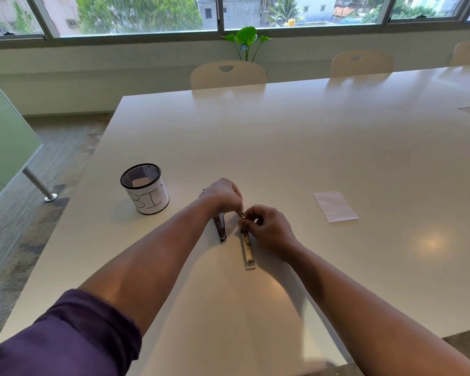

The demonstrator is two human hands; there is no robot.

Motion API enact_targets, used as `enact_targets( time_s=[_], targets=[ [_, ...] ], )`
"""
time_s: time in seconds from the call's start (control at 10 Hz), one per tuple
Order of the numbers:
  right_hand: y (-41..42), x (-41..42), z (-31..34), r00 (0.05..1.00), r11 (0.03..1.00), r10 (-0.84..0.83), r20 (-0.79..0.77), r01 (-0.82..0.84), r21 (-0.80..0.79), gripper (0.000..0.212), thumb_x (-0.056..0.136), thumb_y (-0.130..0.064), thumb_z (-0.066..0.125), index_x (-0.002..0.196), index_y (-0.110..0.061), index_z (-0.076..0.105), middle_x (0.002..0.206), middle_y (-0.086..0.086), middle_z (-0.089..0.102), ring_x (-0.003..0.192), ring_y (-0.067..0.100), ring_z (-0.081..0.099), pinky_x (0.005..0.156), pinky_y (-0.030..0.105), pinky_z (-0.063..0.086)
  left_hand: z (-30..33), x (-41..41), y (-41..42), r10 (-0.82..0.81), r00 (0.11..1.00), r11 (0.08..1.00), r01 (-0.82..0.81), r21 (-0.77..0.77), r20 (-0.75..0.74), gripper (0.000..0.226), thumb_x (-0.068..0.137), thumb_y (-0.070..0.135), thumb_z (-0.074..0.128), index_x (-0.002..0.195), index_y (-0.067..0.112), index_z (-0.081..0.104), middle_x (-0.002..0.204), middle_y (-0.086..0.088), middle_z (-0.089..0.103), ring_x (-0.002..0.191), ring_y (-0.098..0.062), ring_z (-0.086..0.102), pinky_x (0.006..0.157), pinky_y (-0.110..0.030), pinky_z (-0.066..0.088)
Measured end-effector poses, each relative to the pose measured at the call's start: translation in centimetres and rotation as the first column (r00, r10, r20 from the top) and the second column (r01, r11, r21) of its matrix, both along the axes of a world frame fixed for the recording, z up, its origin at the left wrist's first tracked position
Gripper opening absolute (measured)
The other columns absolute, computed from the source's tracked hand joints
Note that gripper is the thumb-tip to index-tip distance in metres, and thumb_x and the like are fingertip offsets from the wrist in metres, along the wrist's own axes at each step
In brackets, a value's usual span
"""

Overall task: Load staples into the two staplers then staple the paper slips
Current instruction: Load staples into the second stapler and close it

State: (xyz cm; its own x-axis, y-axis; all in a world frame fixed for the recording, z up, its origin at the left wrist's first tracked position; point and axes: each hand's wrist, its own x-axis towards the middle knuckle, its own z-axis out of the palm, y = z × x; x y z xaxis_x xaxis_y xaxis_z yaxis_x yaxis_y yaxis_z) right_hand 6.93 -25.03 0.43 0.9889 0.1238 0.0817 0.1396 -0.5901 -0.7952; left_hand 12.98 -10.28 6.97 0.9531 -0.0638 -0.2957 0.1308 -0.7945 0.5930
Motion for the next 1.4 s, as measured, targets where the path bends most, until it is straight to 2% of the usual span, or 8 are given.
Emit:
enact_targets(
  time_s=[0.2,0.7,0.9,1.0,1.1,1.2,1.3,1.4],
  targets=[
    [0.1,0.0,-0.1,1.0,1.0,0.011,0.003,-0.011,-0.004,0.011,0.092,-0.036,0.071,0.097,-0.026,0.074,0.088,-0.012,0.072,0.079,0.011,0.06,0.077,0.042,0.054,0.1,0.4,0.0,0.004,0.999,0.997,-0.008,-0.079,-0.052,0.017,0.073,-0.006,0.077,0.083,0.007,0.075,0.094,-0.011,0.073,0.099,-0.025,0.07,0.086,-0.039,0.059],
    [0.2,-0.4,-0.2,0.999,0.999,-0.02,0.047,0.022,-0.037,0.009,0.091,-0.035,0.07,0.089,-0.027,0.073,0.079,-0.014,0.068,0.074,0.011,0.055,0.069,0.032,0.044,-0.1,0.8,-0.1,0.028,0.998,0.999,-0.027,0.023,-0.049,0.019,0.073,0.007,0.075,0.091,0.009,0.076,0.1,-0.011,0.075,0.1,-0.028,0.07,0.093,-0.047,0.06],
    [0.4,-0.5,-0.1,0.997,0.999,-0.018,0.074,0.02,-0.025,0.011,0.091,-0.033,0.071,0.1,-0.031,0.065,0.083,-0.019,0.066,0.082,0.015,0.061,0.073,0.037,0.051,0.1,1.0,0.2,0.04,0.998,0.999,-0.039,0.037,-0.046,0.019,0.074,0.009,0.077,0.092,0.007,0.077,0.101,-0.012,0.075,0.1,-0.027,0.07,0.093,-0.047,0.059],
    [1.1,-0.5,0.1,0.993,0.998,-0.059,0.104,0.061,-0.016,0.019,0.09,-0.031,0.072,0.095,-0.037,0.054,0.082,-0.021,0.063,0.078,0.011,0.062,0.066,0.037,0.053,0.2,1.1,0.2,0.047,0.998,0.998,-0.045,0.05,-0.041,0.019,0.075,0.008,0.076,0.093,0.006,0.077,0.102,-0.013,0.075,0.101,-0.027,0.07,0.094,-0.047,0.059],
    [1.6,-0.2,0.0,0.987,0.995,-0.088,0.133,0.093,-0.031,0.012,0.091,-0.03,0.068,0.093,-0.036,0.057,0.084,-0.018,0.066,0.075,0.012,0.063,0.065,0.037,0.054,0.1,1.2,0.2,0.046,0.998,0.997,-0.043,0.058,-0.044,0.019,0.075,0.008,0.076,0.094,0.006,0.077,0.102,-0.013,0.075,0.101,-0.028,0.071,0.094,-0.046,0.059],
    [1.8,0.1,-0.4,0.974,0.987,-0.122,0.189,0.138,-0.078,0.007,0.093,-0.028,0.065,0.094,-0.032,0.07,0.102,-0.009,0.072,0.092,0.022,0.064,0.074,0.034,0.046,0.2,1.1,0.2,0.044,0.998,0.997,-0.041,0.062,-0.047,0.018,0.076,0.009,0.076,0.094,0.006,0.077,0.102,-0.012,0.075,0.101,-0.027,0.071,0.094,-0.045,0.059],
    [1.8,0.1,-0.8,0.975,0.98,-0.116,0.19,0.144,-0.14,0.015,0.095,-0.032,0.062,0.101,-0.029,0.076,0.115,-0.003,0.07,0.106,0.026,0.059,0.079,0.032,0.038,0.1,1.2,0.3,0.048,0.998,0.998,-0.046,0.053,-0.047,0.019,0.076,0.009,0.075,0.094,0.006,0.077,0.103,-0.013,0.075,0.102,-0.027,0.071,0.095,-0.045,0.059],
    [1.8,0.0,-0.9,0.982,0.978,-0.061,0.176,0.094,-0.188,0.029,0.097,-0.04,0.055,0.114,-0.028,0.074,0.116,0.002,0.069,0.108,0.028,0.059,0.08,0.032,0.037,0.0,1.0,0.5,0.047,0.998,0.998,-0.045,0.054,-0.042,0.018,0.076,0.009,0.074,0.094,0.007,0.077,0.1,-0.011,0.076,0.1,-0.027,0.071,0.094,-0.045,0.059]
  ],
)
